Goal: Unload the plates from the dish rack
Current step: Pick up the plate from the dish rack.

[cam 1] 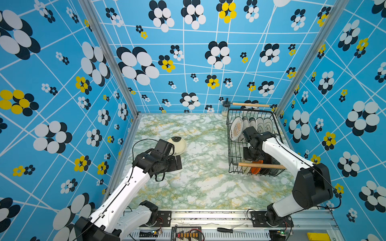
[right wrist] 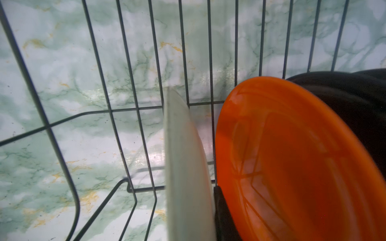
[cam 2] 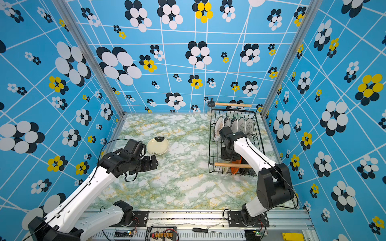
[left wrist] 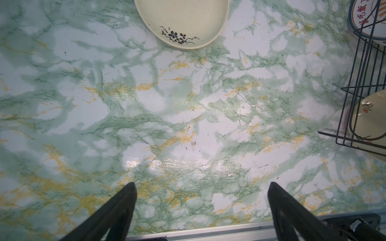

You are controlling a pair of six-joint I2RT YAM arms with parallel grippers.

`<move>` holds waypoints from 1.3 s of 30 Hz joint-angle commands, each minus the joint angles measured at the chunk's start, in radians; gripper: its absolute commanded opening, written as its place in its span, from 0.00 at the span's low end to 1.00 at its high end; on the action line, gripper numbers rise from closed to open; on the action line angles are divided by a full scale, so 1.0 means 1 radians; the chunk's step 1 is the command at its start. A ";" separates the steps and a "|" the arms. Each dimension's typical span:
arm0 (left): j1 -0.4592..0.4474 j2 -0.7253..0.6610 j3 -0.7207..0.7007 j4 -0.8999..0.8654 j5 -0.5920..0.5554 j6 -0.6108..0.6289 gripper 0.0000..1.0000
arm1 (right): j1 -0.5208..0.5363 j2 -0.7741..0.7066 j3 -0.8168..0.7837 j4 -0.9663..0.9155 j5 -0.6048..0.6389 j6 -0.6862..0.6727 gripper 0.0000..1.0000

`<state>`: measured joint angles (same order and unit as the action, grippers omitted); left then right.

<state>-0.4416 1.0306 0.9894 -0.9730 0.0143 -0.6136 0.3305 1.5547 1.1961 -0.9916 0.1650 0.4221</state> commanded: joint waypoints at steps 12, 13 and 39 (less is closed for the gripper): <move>-0.025 -0.067 -0.013 -0.028 -0.016 -0.032 0.99 | 0.001 -0.130 0.215 -0.203 0.004 -0.061 0.08; -0.025 -0.062 -0.005 -0.029 -0.015 -0.035 0.99 | 0.001 -0.137 0.245 -0.227 0.019 -0.064 0.08; -0.042 0.122 0.191 0.262 0.197 -0.043 0.99 | 0.001 -0.413 0.150 0.446 -0.365 0.123 0.12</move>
<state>-0.4736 1.1259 1.1496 -0.7910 0.1566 -0.6548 0.3313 1.1652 1.4075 -0.7990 -0.0887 0.4694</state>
